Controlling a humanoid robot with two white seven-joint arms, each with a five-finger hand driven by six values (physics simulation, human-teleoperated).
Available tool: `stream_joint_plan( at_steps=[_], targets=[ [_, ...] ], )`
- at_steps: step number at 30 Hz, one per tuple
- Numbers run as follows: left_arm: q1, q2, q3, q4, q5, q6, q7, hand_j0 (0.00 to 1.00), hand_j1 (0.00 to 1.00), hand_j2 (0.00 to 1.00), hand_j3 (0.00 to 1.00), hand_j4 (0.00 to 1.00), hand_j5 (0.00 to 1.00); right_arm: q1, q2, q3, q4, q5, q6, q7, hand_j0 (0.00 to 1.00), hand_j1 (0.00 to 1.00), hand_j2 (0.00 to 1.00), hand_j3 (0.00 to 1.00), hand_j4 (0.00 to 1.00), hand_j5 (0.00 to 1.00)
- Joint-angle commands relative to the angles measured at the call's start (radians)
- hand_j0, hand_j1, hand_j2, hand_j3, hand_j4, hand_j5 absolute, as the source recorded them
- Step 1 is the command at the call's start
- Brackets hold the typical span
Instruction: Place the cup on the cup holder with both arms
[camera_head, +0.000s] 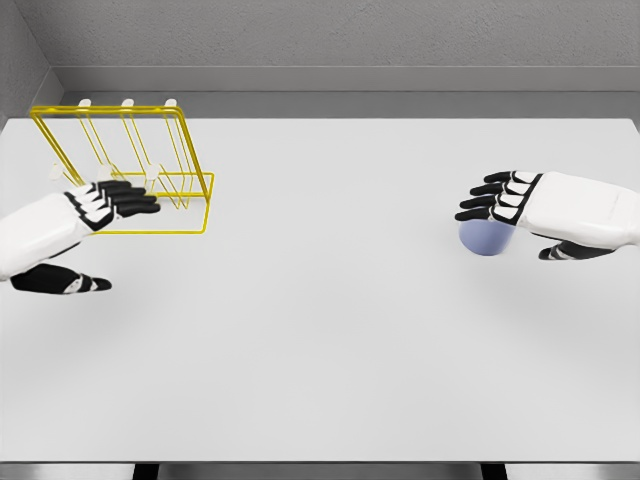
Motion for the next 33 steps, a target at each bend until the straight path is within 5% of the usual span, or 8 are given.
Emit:
stream_joint_plan(
  at_steps=[1,8,12,14,19,25,29,33],
  targets=[
    [-0.002,-0.006,-0.004,-0.001,0.004,0.0,0.001,1.0,1.0,1.0,1.0,1.0,1.0,0.002,-0.001,0.001,0.0,-0.007,0.001,0.0,1.0,1.0,1.0,1.0,1.0,1.0],
    [0.005,-0.018,-0.01,0.009,0.009,0.0,0.001,1.0,1.0,1.0,1.0,1.0,1.0,-0.005,0.008,-0.013,0.023,-0.004,0.001,0.004,1.0,1.0,1.0,1.0,1.0,1.0],
    [0.003,-0.018,-0.008,0.003,0.004,0.0,0.001,1.0,1.0,1.0,1.0,1.0,1.0,-0.118,0.012,-0.01,0.064,-0.001,0.001,0.059,1.0,1.0,1.0,1.0,1.0,1.0],
    [0.006,-0.02,-0.01,0.003,0.006,0.0,0.001,1.0,1.0,1.0,1.0,1.0,1.0,-0.163,0.101,-0.007,0.118,-0.001,0.001,0.197,1.0,1.0,1.0,1.0,1.0,1.0],
    [0.009,-0.044,-0.016,-0.001,0.01,0.0,0.002,1.0,1.0,1.0,1.0,1.0,1.0,-0.212,0.164,0.012,0.185,0.075,0.001,0.204,1.0,1.0,1.0,1.0,1.0,1.0],
    [0.002,-0.075,-0.297,-0.001,0.299,0.0,0.011,1.0,1.0,1.0,1.0,1.0,1.0,-0.262,0.261,0.058,0.294,0.187,0.001,0.208,1.0,1.0,1.0,1.0,1.0,1.0],
    [0.0,-0.069,-0.393,-0.001,0.303,0.0,0.011,1.0,1.0,1.0,1.0,1.0,1.0,-0.262,0.272,0.069,0.343,0.244,0.001,0.205,1.0,1.0,1.0,1.0,1.0,1.0],
    [-0.029,-0.061,-0.452,-0.001,0.489,0.0,0.011,1.0,1.0,1.0,1.0,1.0,1.0,-0.261,0.272,0.087,0.382,0.244,0.001,0.208,1.0,1.0,1.0,1.0,1.0,1.0]
  ],
)
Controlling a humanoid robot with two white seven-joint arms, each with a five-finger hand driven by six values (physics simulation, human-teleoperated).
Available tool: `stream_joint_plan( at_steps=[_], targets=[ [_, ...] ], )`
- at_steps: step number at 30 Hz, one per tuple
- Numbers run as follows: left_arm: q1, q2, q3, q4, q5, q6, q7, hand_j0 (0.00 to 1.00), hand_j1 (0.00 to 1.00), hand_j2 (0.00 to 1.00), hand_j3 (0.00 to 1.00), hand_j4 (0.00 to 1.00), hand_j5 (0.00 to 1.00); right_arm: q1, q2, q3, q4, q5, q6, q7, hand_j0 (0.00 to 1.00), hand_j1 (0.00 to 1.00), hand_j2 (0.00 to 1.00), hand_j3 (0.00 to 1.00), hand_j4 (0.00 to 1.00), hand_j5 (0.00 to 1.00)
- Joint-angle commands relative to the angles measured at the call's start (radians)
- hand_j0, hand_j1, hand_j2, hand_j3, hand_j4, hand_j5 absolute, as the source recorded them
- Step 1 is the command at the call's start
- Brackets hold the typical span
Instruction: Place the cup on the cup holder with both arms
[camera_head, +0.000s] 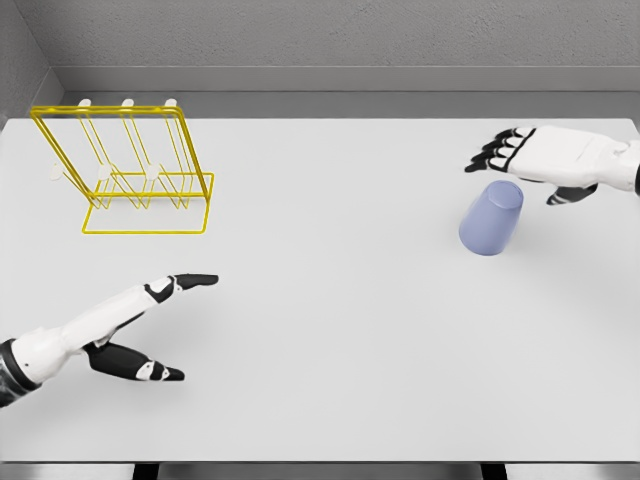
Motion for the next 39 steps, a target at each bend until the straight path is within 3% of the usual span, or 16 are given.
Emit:
stream_joint_plan(
  at_steps=[1,2,8,12,16,21,29,34,39],
  targets=[
    [-0.002,0.006,-0.039,0.0,0.137,0.0,0.0,1.0,1.0,1.0,1.0,1.0,1.0,0.0,0.005,0.018,0.017,0.001,0.002,0.0,1.0,1.0,1.0,1.0,1.0,1.0],
    [-0.012,0.006,-0.045,0.0,0.18,0.0,0.0,1.0,1.0,1.0,1.0,1.0,1.0,0.0,0.009,0.027,0.014,0.001,0.002,0.0,1.0,1.0,1.0,1.0,1.0,1.0],
    [-0.04,0.007,-0.076,0.0,0.262,0.0,-0.001,1.0,1.0,1.0,1.0,1.0,1.0,0.002,0.012,0.059,0.009,0.0,0.002,0.0,1.0,1.0,1.0,1.0,1.0,1.0],
    [-0.103,-0.042,-0.094,0.0,0.374,0.0,-0.009,1.0,1.0,1.0,1.0,1.0,1.0,0.005,0.031,0.067,0.014,0.004,0.002,0.0,1.0,1.0,1.0,1.0,1.0,1.0],
    [-0.114,-0.1,-0.104,0.0,0.378,0.053,-0.027,1.0,1.0,1.0,1.0,1.0,1.0,0.005,0.041,0.082,0.033,0.006,0.002,0.002,1.0,1.0,1.0,1.0,1.0,1.0],
    [-0.132,-0.114,-0.124,0.001,0.381,0.143,-0.027,1.0,1.0,1.0,1.0,1.0,1.0,0.005,0.043,0.09,0.05,0.012,0.002,0.002,0.94,0.94,0.94,0.94,0.94,0.94],
    [-0.132,-0.119,-0.124,0.032,0.44,0.251,-0.027,1.0,1.0,1.0,1.0,1.0,1.0,0.0,0.054,0.084,0.081,0.013,0.002,-0.001,0.94,0.94,0.94,0.94,0.94,0.94],
    [-0.133,-0.12,-0.124,0.066,0.473,0.272,-0.027,1.0,1.0,1.0,1.0,1.0,1.0,0.0,0.06,0.085,0.073,0.017,0.002,-0.001,0.75,0.75,0.75,0.75,0.75,0.75],
    [-0.133,-0.152,-0.124,0.087,0.477,0.272,-0.027,1.0,1.0,1.0,1.0,1.0,1.0,0.0,0.061,0.084,0.075,0.017,0.002,-0.001,0.68,0.68,0.68,0.68,0.68,0.68]
  ],
)
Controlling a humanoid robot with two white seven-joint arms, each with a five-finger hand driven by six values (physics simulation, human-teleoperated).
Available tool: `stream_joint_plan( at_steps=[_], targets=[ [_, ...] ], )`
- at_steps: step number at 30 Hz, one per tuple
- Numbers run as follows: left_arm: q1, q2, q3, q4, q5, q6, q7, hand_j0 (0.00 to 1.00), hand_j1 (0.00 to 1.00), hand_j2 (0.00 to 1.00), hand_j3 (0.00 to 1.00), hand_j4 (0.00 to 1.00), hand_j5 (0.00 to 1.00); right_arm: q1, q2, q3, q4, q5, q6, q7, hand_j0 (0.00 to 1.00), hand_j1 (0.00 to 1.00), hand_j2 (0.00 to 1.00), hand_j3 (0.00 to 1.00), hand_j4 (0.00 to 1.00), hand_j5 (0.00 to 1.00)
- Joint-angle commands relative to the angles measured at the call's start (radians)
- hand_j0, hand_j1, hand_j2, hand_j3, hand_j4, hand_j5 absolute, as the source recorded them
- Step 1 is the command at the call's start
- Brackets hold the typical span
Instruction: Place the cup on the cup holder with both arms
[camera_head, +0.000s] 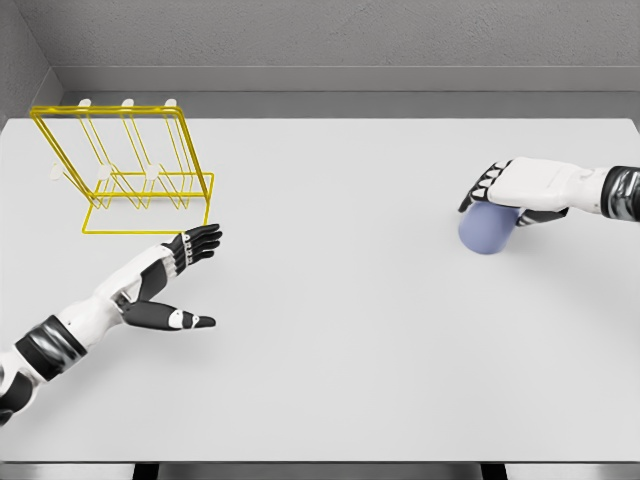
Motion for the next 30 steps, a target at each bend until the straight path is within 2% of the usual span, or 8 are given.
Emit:
stream_joint_plan(
  at_steps=[1,8,12,16,20,30],
  targets=[
    [0.0,-0.02,-0.001,0.016,0.005,0.001,0.0,1.0,1.0,1.0,1.0,1.0,1.0,0.0,0.001,0.001,0.002,0.009,-0.002,0.001,0.68,0.68,0.68,0.68,0.68,0.68],
    [0.0,-0.068,-0.001,0.051,-0.002,0.001,0.0,1.0,1.0,1.0,1.0,1.0,1.0,-0.011,-0.002,-0.007,-0.009,0.0,-0.002,0.001,0.68,0.68,0.68,0.68,0.68,0.68],
    [-0.003,-0.069,-0.001,0.058,-0.002,0.001,0.0,1.0,1.0,1.0,1.0,1.0,1.0,-0.011,-0.013,-0.039,-0.05,0.001,-0.002,0.003,0.68,0.68,0.68,0.68,0.68,0.68],
    [-0.003,-0.085,-0.002,0.077,-0.003,0.001,0.0,1.0,1.0,1.0,1.0,1.0,1.0,-0.011,-0.013,-0.039,-0.055,0.0,-0.002,0.003,0.64,0.64,0.64,0.64,0.64,0.64],
    [-0.005,-0.095,-0.002,0.091,-0.005,0.001,-0.003,1.0,1.0,1.0,1.0,1.0,1.0,-0.011,-0.024,-0.055,-0.098,0.0,-0.002,0.007,0.61,0.61,0.61,0.61,0.61,0.61],
    [-0.006,-0.105,-0.002,0.1,-0.006,0.001,-0.003,1.0,1.0,1.0,1.0,1.0,1.0,-0.009,-0.037,-0.061,-0.299,0.003,-0.002,0.009,0.56,0.56,0.56,0.56,0.56,0.56]
  ],
)
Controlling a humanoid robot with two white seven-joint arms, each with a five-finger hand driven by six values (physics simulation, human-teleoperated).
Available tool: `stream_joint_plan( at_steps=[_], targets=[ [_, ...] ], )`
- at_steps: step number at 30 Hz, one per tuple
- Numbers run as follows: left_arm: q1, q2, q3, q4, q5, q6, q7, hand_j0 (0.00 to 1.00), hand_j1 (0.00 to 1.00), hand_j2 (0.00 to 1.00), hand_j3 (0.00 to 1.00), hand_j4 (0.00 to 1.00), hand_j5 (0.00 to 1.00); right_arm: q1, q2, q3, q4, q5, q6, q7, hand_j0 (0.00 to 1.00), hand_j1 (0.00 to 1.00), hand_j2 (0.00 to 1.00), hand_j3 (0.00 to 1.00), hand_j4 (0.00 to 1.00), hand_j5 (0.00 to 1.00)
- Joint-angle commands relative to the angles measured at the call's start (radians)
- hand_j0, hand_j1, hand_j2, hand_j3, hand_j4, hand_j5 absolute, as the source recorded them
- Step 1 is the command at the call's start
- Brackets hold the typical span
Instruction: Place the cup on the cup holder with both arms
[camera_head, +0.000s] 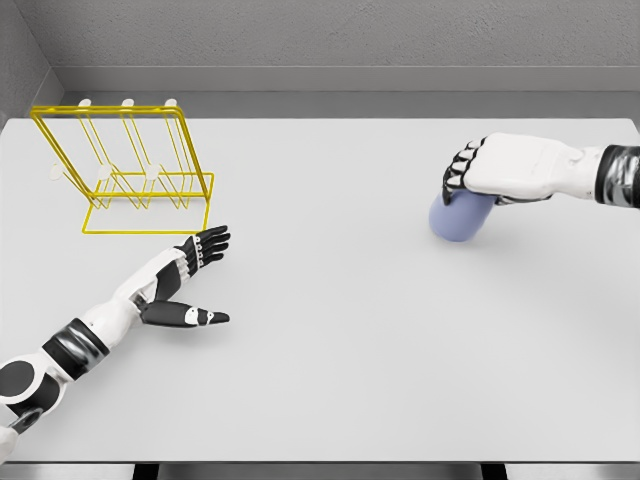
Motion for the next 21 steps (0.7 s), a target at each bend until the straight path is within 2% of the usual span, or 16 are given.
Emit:
stream_joint_plan(
  at_steps=[1,7,11,21],
  targets=[
    [0.0,0.0,0.0,0.0,0.001,0.0,0.0,1.0,1.0,1.0,1.0,1.0,1.0,0.0,-0.009,0.0,-0.072,-0.003,0.002,0.0,0.56,0.56,0.56,0.56,0.56,0.56],
    [-0.009,0.0,-0.007,0.002,0.001,0.0,0.0,1.0,1.0,1.0,1.0,1.0,1.0,0.006,-0.004,0.001,-0.158,-0.004,0.002,0.009,0.55,0.55,0.55,0.55,0.55,0.55],
    [-0.009,0.0,-0.007,0.002,0.001,0.0,0.0,1.0,1.0,1.0,1.0,1.0,1.0,0.008,0.019,0.006,-0.183,-0.007,0.002,0.01,0.55,0.55,0.55,0.55,0.55,0.55],
    [-0.023,-0.001,-0.02,0.006,0.001,0.001,0.0,1.0,1.0,1.0,1.0,1.0,1.0,0.006,0.132,0.015,-0.184,0.001,0.002,0.035,0.53,0.53,0.53,0.53,0.53,0.53]
  ],
)
